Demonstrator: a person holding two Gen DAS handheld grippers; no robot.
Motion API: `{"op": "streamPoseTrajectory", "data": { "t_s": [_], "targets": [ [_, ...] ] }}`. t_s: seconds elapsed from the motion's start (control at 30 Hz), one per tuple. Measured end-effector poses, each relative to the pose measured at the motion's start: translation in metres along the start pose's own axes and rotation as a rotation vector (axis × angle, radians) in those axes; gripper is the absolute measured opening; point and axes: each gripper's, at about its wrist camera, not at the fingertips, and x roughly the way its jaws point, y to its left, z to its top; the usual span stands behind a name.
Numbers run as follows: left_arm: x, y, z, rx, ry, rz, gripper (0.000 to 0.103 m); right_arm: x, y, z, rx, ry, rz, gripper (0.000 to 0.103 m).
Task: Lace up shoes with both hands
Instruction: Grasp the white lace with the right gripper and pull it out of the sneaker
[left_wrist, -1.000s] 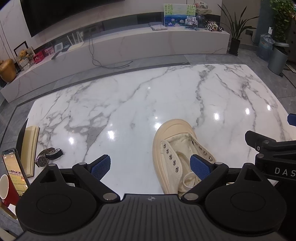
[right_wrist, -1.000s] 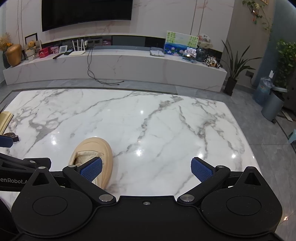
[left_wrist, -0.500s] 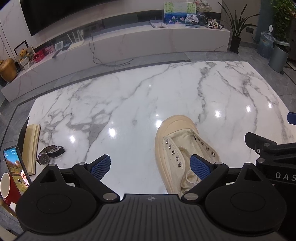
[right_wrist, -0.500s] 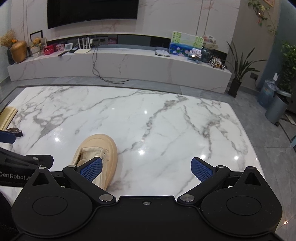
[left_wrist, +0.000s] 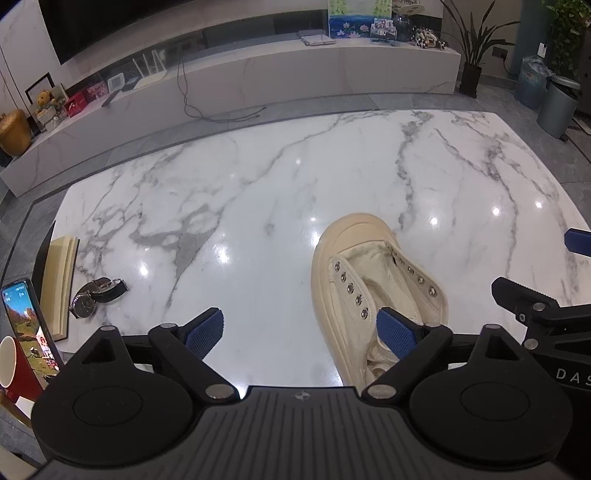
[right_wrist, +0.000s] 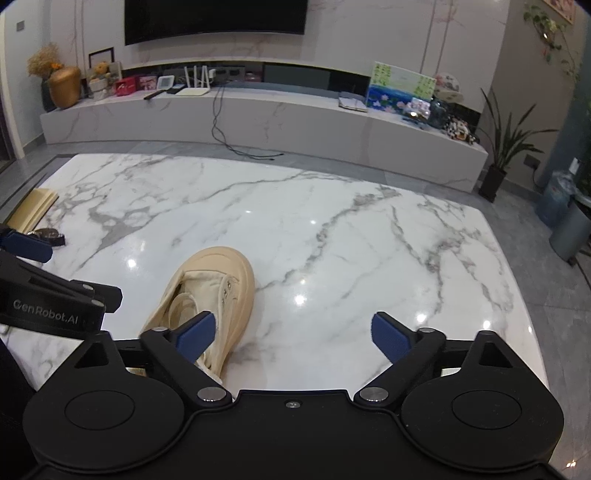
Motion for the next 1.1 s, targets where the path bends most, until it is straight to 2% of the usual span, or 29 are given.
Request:
{"op": "streamPoseTrajectory", "data": {
  "t_s": [0.2,0.3,0.4,0.63,0.67,0.7,0.73,0.8,0.9,1.1],
  "targets": [
    [0.004,-0.001,-0.004,0.02,0.002,-0.015,0.071,0.0,-0.001,-0.005,-0.027,-0.032,0.048,0.079],
    [0.005,-0.002,-0.006,0.037,-0.002,-0.029,0.063,0.003,-0.001,-0.005,-0.047,-0.015,0.075,0.069],
    [0.006,-0.004,-0.008,0.073,-0.009,-0.048,0.058,0.006,0.001,-0.007,-0.075,0.008,0.15,0.068],
    [0.013,-0.008,-0.019,0.171,0.009,-0.176,0.046,0.01,0.016,-0.011,-0.215,0.014,0.259,0.068],
    [0.014,-0.008,-0.021,0.18,0.012,-0.196,0.04,0.012,0.019,-0.012,-0.237,0.017,0.275,0.067],
    [0.016,-0.009,-0.022,0.19,0.013,-0.211,0.033,0.014,0.021,-0.013,-0.256,0.021,0.289,0.059],
    [0.017,-0.011,-0.023,0.2,0.013,-0.217,0.032,0.017,0.024,-0.014,-0.282,0.03,0.312,0.046],
    [0.022,-0.015,-0.023,0.213,0.011,-0.22,0.03,0.02,0.027,-0.016,-0.305,0.048,0.337,0.039],
    [0.025,-0.02,-0.021,0.23,0.013,-0.245,0.026,0.027,0.03,-0.019,-0.336,0.069,0.375,0.039],
    [0.038,-0.032,-0.017,0.259,0.046,-0.283,0.025,0.043,0.038,-0.021,-0.404,0.099,0.444,0.039]
  ]
}}
